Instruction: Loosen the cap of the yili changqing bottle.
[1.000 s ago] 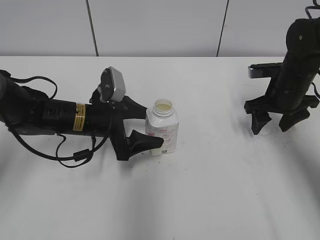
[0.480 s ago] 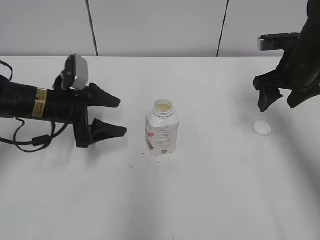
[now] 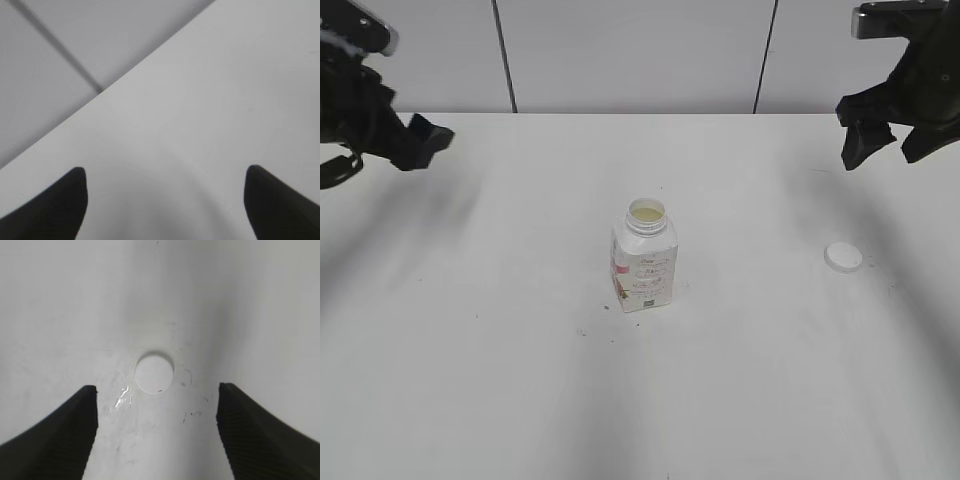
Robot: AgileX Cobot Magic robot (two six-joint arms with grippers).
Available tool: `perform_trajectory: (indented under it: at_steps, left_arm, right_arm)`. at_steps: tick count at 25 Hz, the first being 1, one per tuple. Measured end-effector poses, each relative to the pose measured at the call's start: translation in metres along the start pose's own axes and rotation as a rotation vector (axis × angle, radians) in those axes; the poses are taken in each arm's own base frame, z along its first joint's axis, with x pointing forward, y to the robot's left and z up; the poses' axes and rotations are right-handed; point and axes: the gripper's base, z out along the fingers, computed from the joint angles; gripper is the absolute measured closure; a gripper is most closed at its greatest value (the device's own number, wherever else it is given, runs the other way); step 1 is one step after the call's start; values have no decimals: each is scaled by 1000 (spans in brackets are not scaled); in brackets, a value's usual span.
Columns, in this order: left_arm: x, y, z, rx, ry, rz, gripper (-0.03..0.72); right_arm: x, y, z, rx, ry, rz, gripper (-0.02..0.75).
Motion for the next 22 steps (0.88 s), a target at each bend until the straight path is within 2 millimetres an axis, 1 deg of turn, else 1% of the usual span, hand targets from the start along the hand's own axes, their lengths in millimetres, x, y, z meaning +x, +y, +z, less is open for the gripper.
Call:
perform_trajectory:
  at_steps: [4, 7, 9, 13, 14, 15, 17, 19, 22]
  left_arm:
    - [9, 25, -20, -251, 204, -160, 105]
    - [12, 38, -34, -381, 324, -308, 105]
    - [10, 42, -43, -424, 376, -388, 108]
    - [5, 43, -56, -407, 495, -434, 131]
    - [4, 43, -58, -388, 535, -454, 134]
    - [3, 42, -61, -363, 577, -463, 134]
    - [-1, 41, -66, -319, 644, -486, 137]
    - [-4, 39, -71, -286, 709, -527, 139]
    - [-4, 35, -78, -244, 801, -569, 141]
  right_arm:
    - [-7, -1, -7, 10, -32, -8, 154]
    - [-15, -2, -17, 25, -63, -20, 154]
    - [-19, -2, -26, 30, -78, -24, 154]
    - [-28, -2, -45, 30, -87, -25, 154]
    - [-28, -2, -45, 30, -87, -25, 154]
    - [-29, -2, -55, 29, -68, -26, 154]
    - [-28, -2, -61, 26, -24, -25, 154]
    - [-27, -1, -66, 25, -5, -25, 154]
    - [-26, -1, -67, 25, 4, -28, 154]
